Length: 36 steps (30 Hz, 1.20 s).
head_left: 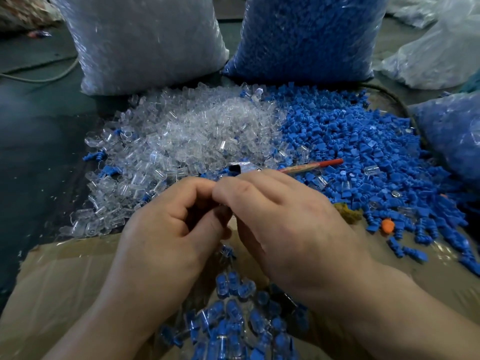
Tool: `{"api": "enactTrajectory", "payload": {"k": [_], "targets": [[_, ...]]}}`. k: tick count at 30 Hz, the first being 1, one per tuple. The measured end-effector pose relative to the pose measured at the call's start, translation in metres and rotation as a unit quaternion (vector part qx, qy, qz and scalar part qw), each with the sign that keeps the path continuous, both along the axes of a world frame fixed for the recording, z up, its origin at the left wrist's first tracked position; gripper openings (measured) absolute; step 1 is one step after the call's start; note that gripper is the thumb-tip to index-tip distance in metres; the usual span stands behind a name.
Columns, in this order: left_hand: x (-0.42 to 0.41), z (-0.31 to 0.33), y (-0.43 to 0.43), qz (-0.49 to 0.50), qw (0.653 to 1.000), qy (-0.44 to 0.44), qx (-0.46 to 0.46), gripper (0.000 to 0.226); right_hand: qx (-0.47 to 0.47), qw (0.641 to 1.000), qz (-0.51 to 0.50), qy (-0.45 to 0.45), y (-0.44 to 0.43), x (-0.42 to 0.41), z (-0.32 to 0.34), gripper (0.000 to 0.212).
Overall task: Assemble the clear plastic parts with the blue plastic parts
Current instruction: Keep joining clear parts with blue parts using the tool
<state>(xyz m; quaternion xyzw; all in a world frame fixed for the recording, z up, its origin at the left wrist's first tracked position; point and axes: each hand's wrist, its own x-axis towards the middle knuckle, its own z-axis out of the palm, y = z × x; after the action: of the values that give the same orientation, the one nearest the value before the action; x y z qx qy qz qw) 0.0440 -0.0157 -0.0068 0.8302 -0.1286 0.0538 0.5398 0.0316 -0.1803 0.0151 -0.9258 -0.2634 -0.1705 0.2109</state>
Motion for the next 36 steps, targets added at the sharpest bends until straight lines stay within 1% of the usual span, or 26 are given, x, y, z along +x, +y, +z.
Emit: {"api": "enactTrajectory", "payload": {"k": [1, 3, 4, 5, 7, 8, 9, 11, 13, 17, 20, 23, 25, 28, 30, 32, 34, 36], "targets": [[0.001, -0.001, 0.001, 0.002, 1.000, 0.018, -0.011, 0.017, 0.003, 1.000, 0.014, 0.001, 0.000, 0.000, -0.001, 0.032], [0.003, -0.002, 0.003, -0.002, 0.998, 0.053, -0.031, 0.022, 0.039, 0.998, 0.036, 0.021, 0.000, 0.001, -0.003, 0.033], [0.003, -0.001, 0.003, -0.004, 0.997, 0.069, -0.045, 0.026, 0.050, 0.998, 0.030, 0.029, -0.002, 0.001, -0.003, 0.033], [0.004, -0.002, 0.004, 0.000, 0.994, 0.084, -0.064, 0.028, 0.042, 0.999, 0.001, 0.024, -0.005, 0.002, -0.003, 0.036], [0.008, -0.004, 0.006, 0.019, 0.988, 0.110, -0.108, 0.032, -0.023, 0.995, -0.098, 0.007, -0.018, 0.006, -0.001, 0.049], [0.009, -0.005, 0.007, 0.025, 0.984, 0.121, -0.127, 0.032, -0.071, 0.987, -0.144, 0.028, -0.026, 0.009, 0.000, 0.059], [0.010, -0.005, 0.009, 0.026, 0.981, 0.131, -0.142, 0.029, -0.124, 0.973, -0.181, 0.068, -0.034, 0.012, 0.002, 0.067], [0.012, -0.003, 0.009, 0.020, 0.975, 0.152, -0.160, 0.022, -0.201, 0.941, -0.224, 0.154, -0.048, 0.017, 0.002, 0.075], [0.013, 0.000, 0.007, 0.018, 0.970, 0.172, -0.170, 0.018, -0.231, 0.928, -0.226, 0.186, -0.055, 0.021, -0.002, 0.076], [0.015, 0.002, 0.002, 0.017, 0.966, 0.184, -0.178, 0.014, -0.253, 0.925, -0.220, 0.177, -0.055, 0.030, -0.004, 0.079], [0.015, 0.001, 0.002, 0.016, 0.963, 0.191, -0.187, 0.016, -0.262, 0.925, -0.220, 0.168, -0.058, 0.033, -0.004, 0.075], [0.017, 0.000, 0.003, 0.009, 0.962, 0.196, -0.192, 0.014, -0.254, 0.928, -0.223, 0.157, -0.056, 0.034, -0.004, 0.064], [0.017, -0.001, 0.003, 0.010, 0.961, 0.195, -0.197, 0.015, -0.228, 0.935, -0.230, 0.145, -0.053, 0.033, -0.002, 0.056], [0.017, -0.001, 0.005, 0.014, 0.959, 0.196, -0.203, 0.015, -0.146, 0.952, -0.241, 0.121, -0.050, 0.030, 0.004, 0.043], [0.018, -0.002, 0.006, 0.026, 0.954, 0.198, -0.223, 0.015, -0.081, 0.965, -0.222, 0.115, -0.049, 0.025, 0.008, 0.038], [0.019, -0.004, 0.006, 0.033, 0.953, 0.183, -0.239, 0.018, -0.054, 0.974, -0.189, 0.117, -0.048, 0.020, 0.012, 0.031], [0.021, -0.006, 0.005, 0.034, 0.956, 0.151, -0.247, 0.022, -0.058, 0.979, -0.153, 0.120, -0.045, 0.013, 0.015, 0.033], [0.021, -0.007, 0.006, 0.034, 0.957, 0.123, -0.262, 0.021, -0.077, 0.981, -0.128, 0.122, -0.043, 0.009, 0.016, 0.039]]}}
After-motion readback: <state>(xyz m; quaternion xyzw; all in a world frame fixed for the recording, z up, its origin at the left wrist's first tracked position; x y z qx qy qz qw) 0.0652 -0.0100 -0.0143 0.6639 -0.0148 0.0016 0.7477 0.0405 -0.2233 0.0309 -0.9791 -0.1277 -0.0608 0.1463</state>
